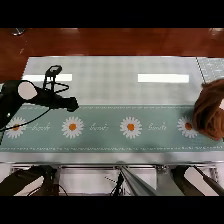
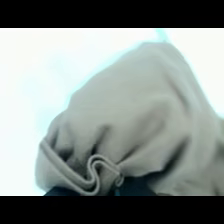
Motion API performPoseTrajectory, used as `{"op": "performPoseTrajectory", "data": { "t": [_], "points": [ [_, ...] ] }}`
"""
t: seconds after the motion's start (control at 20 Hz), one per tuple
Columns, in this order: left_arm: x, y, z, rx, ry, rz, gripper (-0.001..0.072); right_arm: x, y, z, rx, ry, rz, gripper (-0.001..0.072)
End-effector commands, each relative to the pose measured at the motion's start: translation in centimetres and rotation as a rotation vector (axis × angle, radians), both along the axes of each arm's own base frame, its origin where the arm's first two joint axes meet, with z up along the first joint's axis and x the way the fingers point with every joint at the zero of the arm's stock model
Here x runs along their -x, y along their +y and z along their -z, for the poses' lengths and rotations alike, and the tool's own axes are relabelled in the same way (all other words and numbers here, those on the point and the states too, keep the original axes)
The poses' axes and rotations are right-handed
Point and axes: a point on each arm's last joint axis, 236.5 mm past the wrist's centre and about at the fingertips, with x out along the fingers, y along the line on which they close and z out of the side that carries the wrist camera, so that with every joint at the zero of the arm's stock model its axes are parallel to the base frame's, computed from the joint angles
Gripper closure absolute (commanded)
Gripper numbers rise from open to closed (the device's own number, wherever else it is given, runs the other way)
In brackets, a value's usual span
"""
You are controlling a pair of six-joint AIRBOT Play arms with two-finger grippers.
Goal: Fold the shirts.
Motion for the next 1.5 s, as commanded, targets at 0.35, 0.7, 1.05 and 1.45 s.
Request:
{"op": "performPoseTrajectory", "data": {
  "t": [0.35, 0.7, 1.05, 1.45],
  "points": [
    [4.3, -0.7, -0.2, 0.079, -0.018, 0.015, 0.0006, 4.1, 19.2, -33.0, 0.281, -0.717, -0.449, 0.0675],
    [4.6, -0.5, 0.3, 0.083, -0.034, 0.0, 0.0006, 6.8, 28.0, -31.4, 0.228, -0.661, -0.771, 0.0674],
    [4.0, -0.7, 0.0, 0.095, -0.053, -0.015, 0.0006, 6.8, 37.8, -15.4, 0.072, -0.197, -1.149, 0.0674],
    [4.0, -0.7, 0.0, 0.096, -0.053, -0.015, 0.0007, 8.4, 49.4, 7.5, -0.259, 0.228, -1.159, 0.0672]
  ]
}}
